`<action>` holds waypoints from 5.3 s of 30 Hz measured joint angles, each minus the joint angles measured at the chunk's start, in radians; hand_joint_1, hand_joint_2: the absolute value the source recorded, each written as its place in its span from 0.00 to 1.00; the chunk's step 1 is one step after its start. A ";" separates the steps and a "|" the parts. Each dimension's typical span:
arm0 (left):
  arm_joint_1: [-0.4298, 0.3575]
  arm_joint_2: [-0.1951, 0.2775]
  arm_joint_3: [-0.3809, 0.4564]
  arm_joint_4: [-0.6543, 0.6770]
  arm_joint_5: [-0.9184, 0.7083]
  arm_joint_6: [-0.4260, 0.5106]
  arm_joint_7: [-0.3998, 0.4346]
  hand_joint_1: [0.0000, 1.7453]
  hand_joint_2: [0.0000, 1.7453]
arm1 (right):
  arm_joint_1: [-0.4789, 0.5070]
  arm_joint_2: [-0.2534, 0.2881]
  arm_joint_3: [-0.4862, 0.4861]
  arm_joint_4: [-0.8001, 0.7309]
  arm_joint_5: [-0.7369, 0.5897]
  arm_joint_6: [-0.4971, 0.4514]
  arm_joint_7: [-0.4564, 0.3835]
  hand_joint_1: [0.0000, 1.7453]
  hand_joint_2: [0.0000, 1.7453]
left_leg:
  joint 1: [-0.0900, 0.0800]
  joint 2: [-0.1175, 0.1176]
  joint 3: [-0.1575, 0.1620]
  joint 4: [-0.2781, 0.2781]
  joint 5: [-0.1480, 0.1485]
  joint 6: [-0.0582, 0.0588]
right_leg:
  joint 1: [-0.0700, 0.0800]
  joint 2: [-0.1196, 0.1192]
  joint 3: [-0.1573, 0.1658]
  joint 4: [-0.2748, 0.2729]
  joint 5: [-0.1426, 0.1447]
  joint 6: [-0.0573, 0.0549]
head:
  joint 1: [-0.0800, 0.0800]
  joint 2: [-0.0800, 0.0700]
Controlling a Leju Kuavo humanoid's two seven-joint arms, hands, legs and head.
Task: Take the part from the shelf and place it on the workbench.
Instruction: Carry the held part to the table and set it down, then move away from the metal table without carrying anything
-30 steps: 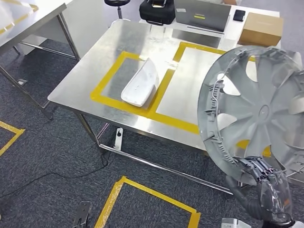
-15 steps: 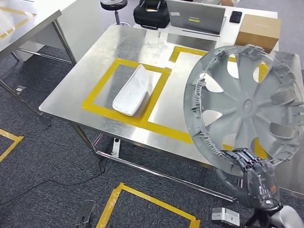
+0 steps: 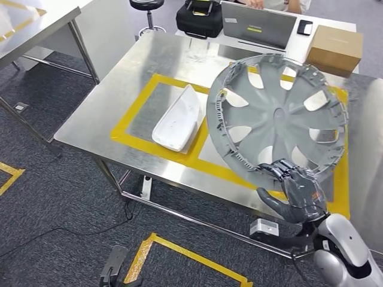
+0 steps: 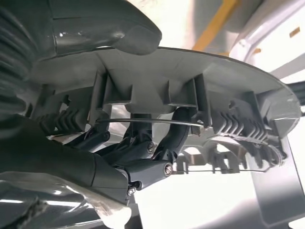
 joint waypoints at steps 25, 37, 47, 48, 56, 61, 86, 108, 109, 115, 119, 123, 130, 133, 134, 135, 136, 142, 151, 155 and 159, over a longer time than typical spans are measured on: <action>-0.026 0.009 -0.089 -0.016 -0.082 -0.009 -0.021 0.00 1.00 | -0.470 0.098 0.089 0.757 -0.223 0.166 0.029 0.25 0.25 | 0.010 -0.001 -0.001 0.019 -0.013 -0.041 | -0.004 -0.002 0.017 -0.140 0.134 -0.013 | -0.014 0.000; -0.028 0.010 -0.091 -0.017 -0.081 -0.017 0.017 0.00 0.00 | -0.482 0.104 0.070 0.792 -0.256 0.127 -0.005 0.00 0.00 | 0.004 -0.003 0.014 0.008 -0.019 -0.004 | -0.004 -0.002 -0.052 -0.048 0.131 0.000 | -0.011 0.000; -0.024 0.007 -0.090 -0.017 -0.065 -0.006 0.031 0.00 0.00 | -0.366 0.123 -0.015 0.621 -0.370 0.005 -0.058 0.00 0.00 | 0.014 -0.001 -0.072 0.217 -0.135 -0.054 | -0.008 -0.007 0.007 -0.143 0.155 -0.033 | -0.019 0.000; -0.020 0.007 -0.090 -0.017 -0.062 -0.004 0.034 0.00 0.00 | -0.337 0.129 -0.035 0.582 -0.396 -0.012 -0.069 0.00 0.00 | 0.017 -0.001 -0.089 0.263 -0.151 -0.058 | -0.008 -0.008 0.007 -0.143 0.156 -0.033 | -0.020 0.000; -0.004 0.008 -0.085 -0.017 -0.038 0.017 0.032 0.00 0.00 | -0.085 0.173 -0.191 0.224 -0.558 -0.104 -0.154 0.00 0.00 | 0.019 -0.005 0.045 0.017 -0.049 -0.045 | -0.005 -0.007 0.001 -0.139 0.161 -0.007 | -0.022 0.000; 0.005 0.007 -0.072 -0.017 -0.028 0.033 0.029 0.00 0.00 | 0.066 0.213 -0.280 0.064 -0.667 -0.138 -0.218 0.00 0.00 | 0.018 -0.002 0.031 0.004 -0.024 -0.005 | -0.008 -0.002 -0.044 -0.025 0.050 0.005 | -0.020 0.000; 0.046 -0.007 0.008 -0.016 0.046 0.082 -0.024 0.00 0.00 | 0.368 0.545 -0.671 0.204 -0.865 -0.190 -0.256 0.00 0.00 | 0.015 0.001 0.158 -0.013 -0.110 -0.045 | 0.011 -0.012 0.010 -0.152 0.173 -0.026 | -0.026 0.000; 0.055 -0.002 0.041 -0.013 0.025 0.054 -0.014 0.00 0.00 | 0.170 0.511 -1.054 1.273 -0.577 0.076 0.068 0.00 0.00 | 0.013 0.010 -0.056 0.176 -0.128 -0.054 | 0.018 -0.016 0.132 -0.205 0.104 -0.060 | -0.025 0.000; 0.053 -0.002 0.041 -0.013 0.020 0.055 -0.011 0.00 0.00 | 0.167 0.511 -1.056 1.300 -0.572 0.078 0.096 0.00 0.00 | 0.014 0.010 -0.058 0.233 -0.154 -0.057 | 0.020 -0.017 0.116 -0.202 0.115 -0.061 | -0.025 0.000; 0.044 -0.003 0.037 -0.013 -0.006 0.043 0.019 0.00 0.00 | 0.148 0.511 -1.006 1.399 -0.413 0.161 0.208 0.00 0.00 | 0.010 0.009 0.157 0.030 -0.096 -0.041 | 0.023 -0.016 0.020 -0.161 0.172 -0.049 | -0.025 0.000; 0.038 -0.004 0.021 -0.012 -0.033 0.001 0.053 0.00 0.00 | 0.138 0.502 -0.946 1.438 -0.356 0.291 0.303 0.00 0.00 | 0.002 0.011 0.172 -0.044 -0.096 -0.017 | 0.017 -0.015 -0.004 -0.155 0.191 -0.024 | -0.025 0.000; 0.027 -0.007 0.001 -0.012 -0.051 -0.063 0.092 0.00 0.00 | 0.138 0.491 -0.890 1.457 -0.297 0.396 0.333 0.00 0.00 | 0.004 0.017 0.119 -0.050 -0.046 0.006 | 0.012 -0.004 -0.061 0.002 0.031 -0.005 | -0.018 0.000; 0.020 -0.010 -0.017 -0.012 -0.062 -0.082 0.110 0.00 0.00 | 0.135 0.472 -0.820 1.464 -0.241 0.415 0.348 0.00 0.00 | -0.001 -0.005 0.000 -0.028 0.037 -0.016 | 0.010 0.038 0.130 -0.086 0.087 -0.011 | -0.017 0.000; 0.014 -0.010 -0.026 -0.012 -0.070 -0.082 0.120 0.00 0.00 | 0.135 0.469 -0.780 1.468 -0.197 0.439 0.350 0.00 0.00 | -0.003 -0.024 -0.016 -0.018 0.066 -0.029 | 0.012 0.044 0.198 -0.204 0.037 -0.029 | -0.017 0.000; 0.014 -0.010 -0.028 -0.012 -0.072 -0.082 0.123 0.00 0.00 | 0.135 0.468 -0.767 1.470 -0.187 0.451 0.350 0.00 0.00 | -0.001 -0.029 -0.019 -0.016 0.069 -0.034 | 0.012 0.033 0.192 -0.202 0.041 -0.037 | -0.016 0.000; 0.016 -0.010 -0.030 -0.012 -0.075 -0.081 0.127 0.00 0.00 | 0.135 0.468 -0.756 1.471 -0.180 0.466 0.349 0.00 0.00 | 0.001 -0.029 -0.024 -0.004 0.056 -0.040 | 0.012 0.023 0.189 -0.201 0.047 -0.045 | -0.018 0.000; 0.017 -0.010 -0.031 -0.012 -0.077 -0.081 0.129 0.00 0.00 | 0.135 0.467 -0.747 1.472 -0.174 0.479 0.348 0.00 0.00 | 0.003 -0.026 -0.033 0.024 0.027 -0.045 | 0.011 0.012 0.186 -0.201 0.053 -0.052 | -0.021 0.000; 0.020 -0.010 -0.039 -0.012 -0.079 -0.081 0.136 0.00 0.00 | 0.139 0.463 -0.715 1.475 -0.159 0.491 0.332 0.00 0.00 | 0.014 -0.005 -0.075 0.268 -0.109 -0.064 | 0.013 -0.042 0.161 -0.199 0.072 -0.058 | -0.027 0.000; 0.024 -0.007 -0.043 -0.012 -0.076 -0.081 0.136 0.00 0.00 | 0.133 0.461 -0.690 1.479 -0.146 0.499 0.289 0.00 0.00 | -0.004 0.053 0.096 0.011 -0.048 -0.028 | 0.019 -0.109 0.163 -0.191 0.075 -0.029 | -0.026 0.000; 0.025 -0.007 -0.043 -0.012 -0.076 -0.081 0.137 0.00 0.00 | 0.131 0.461 -0.689 1.479 -0.146 0.501 0.289 0.00 0.00 | -0.003 0.048 0.096 0.006 -0.049 -0.026 | 0.020 -0.112 0.164 -0.192 0.075 -0.027 | -0.026 0.000; 0.026 -0.006 -0.045 -0.012 -0.078 -0.083 0.140 0.00 0.00 | 0.132 0.458 -0.678 1.482 -0.140 0.513 0.288 0.00 0.00 | 0.006 -0.013 0.105 -0.033 -0.044 -0.002 | 0.014 -0.013 0.013 0.041 0.007 -0.009 | -0.015 0.000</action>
